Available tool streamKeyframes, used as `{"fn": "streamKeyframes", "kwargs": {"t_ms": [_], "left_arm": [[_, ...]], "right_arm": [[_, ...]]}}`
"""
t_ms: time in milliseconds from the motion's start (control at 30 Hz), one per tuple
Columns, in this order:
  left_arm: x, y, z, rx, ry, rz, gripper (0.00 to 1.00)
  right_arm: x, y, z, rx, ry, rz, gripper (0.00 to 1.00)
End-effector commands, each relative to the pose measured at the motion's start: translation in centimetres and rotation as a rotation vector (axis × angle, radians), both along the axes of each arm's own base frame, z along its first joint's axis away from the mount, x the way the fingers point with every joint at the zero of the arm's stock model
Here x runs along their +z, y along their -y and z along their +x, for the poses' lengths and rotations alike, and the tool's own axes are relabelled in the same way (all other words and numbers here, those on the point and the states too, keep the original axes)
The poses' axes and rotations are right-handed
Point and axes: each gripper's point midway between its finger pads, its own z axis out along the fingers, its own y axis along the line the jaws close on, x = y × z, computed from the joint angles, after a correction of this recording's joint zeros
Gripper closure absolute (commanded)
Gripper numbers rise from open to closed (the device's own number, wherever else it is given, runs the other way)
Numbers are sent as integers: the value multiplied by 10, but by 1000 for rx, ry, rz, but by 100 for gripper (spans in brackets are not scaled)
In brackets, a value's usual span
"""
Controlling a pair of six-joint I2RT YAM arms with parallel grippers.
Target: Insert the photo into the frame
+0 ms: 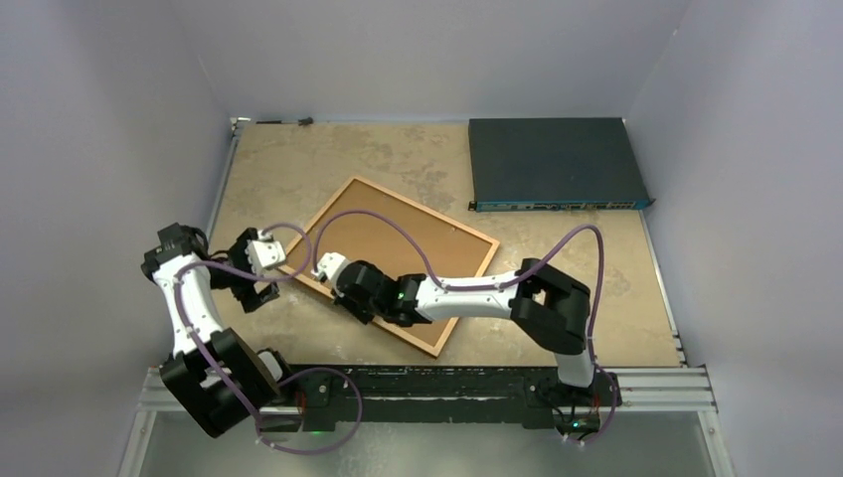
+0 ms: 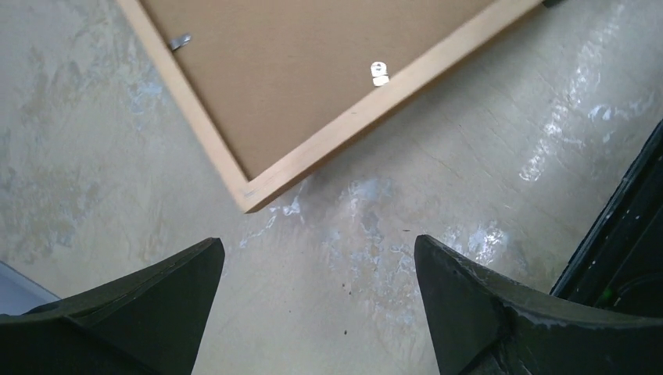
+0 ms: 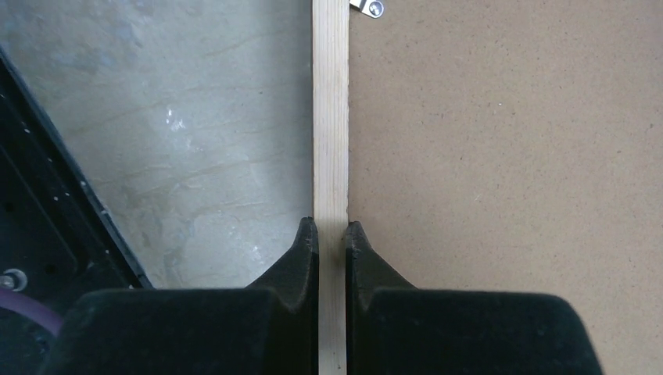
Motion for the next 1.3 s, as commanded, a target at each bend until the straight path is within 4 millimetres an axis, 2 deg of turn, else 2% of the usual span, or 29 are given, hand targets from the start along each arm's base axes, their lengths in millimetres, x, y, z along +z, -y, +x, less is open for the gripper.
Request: {"fn": "streamKeyframes", "kwargs": {"t_ms": [0, 200, 433, 533, 667, 833, 1000, 1067, 1167, 1267], "left_arm": [[1, 15, -3, -195, 193, 102, 9], [-3, 29, -4, -362, 370, 199, 6], [5, 44, 17, -480, 672, 293, 6], [17, 58, 29, -535, 805, 316, 6], [47, 68, 45, -541, 956, 344, 8], [49, 69, 43, -584, 962, 374, 10], [26, 74, 36, -718, 942, 402, 11], [22, 76, 35, -763, 962, 417, 15], [27, 81, 39, -794, 1049, 445, 22], [36, 87, 46, -817, 1134, 472, 37]], "right_arm": [[81, -29, 10, 34, -32, 218, 100], [118, -29, 26, 51, -89, 317, 100], [144, -31, 27, 95, -131, 379, 100], [147, -32, 25, 107, -149, 375, 100], [154, -31, 29, 101, -147, 381, 100], [164, -30, 30, 105, -159, 405, 100], [176, -29, 28, 118, -164, 423, 100], [180, -27, 27, 122, -167, 431, 100], [184, -25, 24, 132, -173, 434, 100], [186, -23, 22, 142, -175, 432, 100]]}}
